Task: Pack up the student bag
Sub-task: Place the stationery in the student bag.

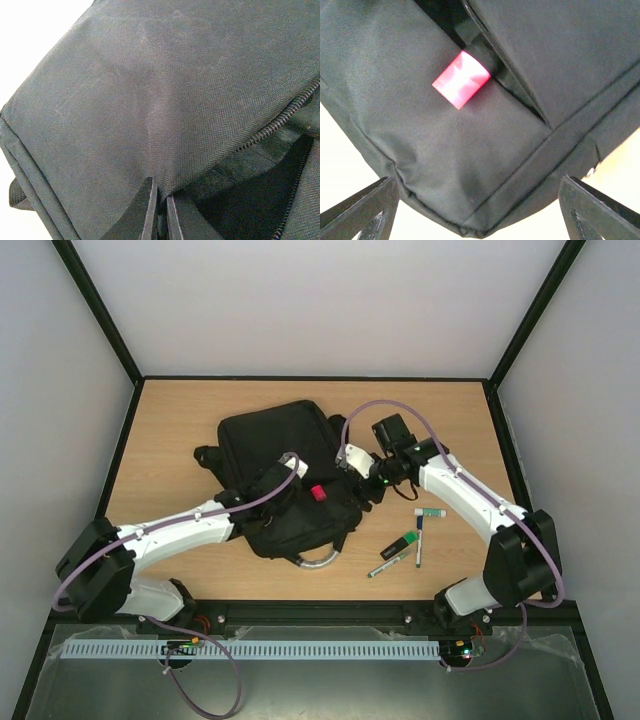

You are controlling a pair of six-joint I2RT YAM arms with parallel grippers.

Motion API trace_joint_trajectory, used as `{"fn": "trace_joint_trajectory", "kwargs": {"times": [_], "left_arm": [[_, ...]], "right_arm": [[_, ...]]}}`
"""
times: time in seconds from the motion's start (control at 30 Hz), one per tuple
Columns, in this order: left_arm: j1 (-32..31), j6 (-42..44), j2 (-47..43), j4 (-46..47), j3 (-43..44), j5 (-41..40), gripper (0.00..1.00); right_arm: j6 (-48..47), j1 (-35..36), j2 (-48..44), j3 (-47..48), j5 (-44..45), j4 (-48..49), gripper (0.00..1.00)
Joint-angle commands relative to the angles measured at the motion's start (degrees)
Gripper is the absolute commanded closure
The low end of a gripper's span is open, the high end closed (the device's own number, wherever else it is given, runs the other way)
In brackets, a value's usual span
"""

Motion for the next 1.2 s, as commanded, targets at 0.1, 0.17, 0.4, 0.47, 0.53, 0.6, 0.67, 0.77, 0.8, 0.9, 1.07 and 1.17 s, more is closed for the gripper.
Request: {"fn": "trace_joint_trajectory", "kwargs": {"times": [0.1, 0.17, 0.4, 0.47, 0.53, 0.6, 0.67, 0.77, 0.8, 0.9, 1.07, 1.17], "left_arm": [[-0.7, -1.1, -3.6, 2.7, -2.0, 0.0, 0.98], [-0.7, -1.4, -4.4, 3.4, -2.9, -0.1, 0.98], [-0.6, -2.1, -5.1, 3.9, -3.3, 1.6, 0.98], [-0.6, -2.2, -5.1, 4.1, -3.3, 1.6, 0.98], [-0.6, -2.1, -5.1, 4.3, -3.2, 1.6, 0.98], [-0.6, -2.0, -5.1, 4.4, -3.2, 1.6, 0.98], [-0.5, -2.0, -5.1, 4.3, -3.2, 1.6, 0.98], [-0.5, -2.0, -5.4, 4.3, -3.2, 1.5, 0.98], [-0.5, -2.0, -5.5, 4.3, -3.1, 1.5, 0.98], [-0.5, -1.9, -5.4, 4.3, -3.2, 1.7, 0.98], [-0.6, -1.9, -5.8, 4.0, -3.0, 1.9, 0.98], [-0.6, -1.7, -6.1, 4.1, -3.0, 1.9, 0.98]], "right_arm": [[-8.5, 3.6, 1.4, -1.5, -1.0, 11.6, 0.08], [-9.1, 4.5, 2.4, -1.2, -1.7, 12.7, 0.08], [-9.7, 5.9, 5.8, -1.7, -0.4, 16.4, 0.08], [-9.7, 6.4, 6.6, -2.1, -0.1, 17.3, 0.08], [-9.5, 6.9, 7.5, -2.1, 0.2, 17.9, 0.08], [-8.6, 7.5, 8.3, -2.4, 1.0, 19.4, 0.09], [-6.5, 8.2, 9.1, -2.5, 3.4, 21.8, 0.11], [-2.4, 8.4, 10.7, -1.8, 6.4, 25.7, 0.17], [-0.4, 8.4, 11.1, -1.6, 7.7, 27.8, 0.19], [2.9, 8.4, 12.6, -0.8, 10.8, 31.1, 0.23], [8.1, 8.4, 14.6, -0.1, 15.6, 36.0, 0.27], [11.7, 8.4, 15.2, -0.1, 21.1, 39.2, 0.3]]}}
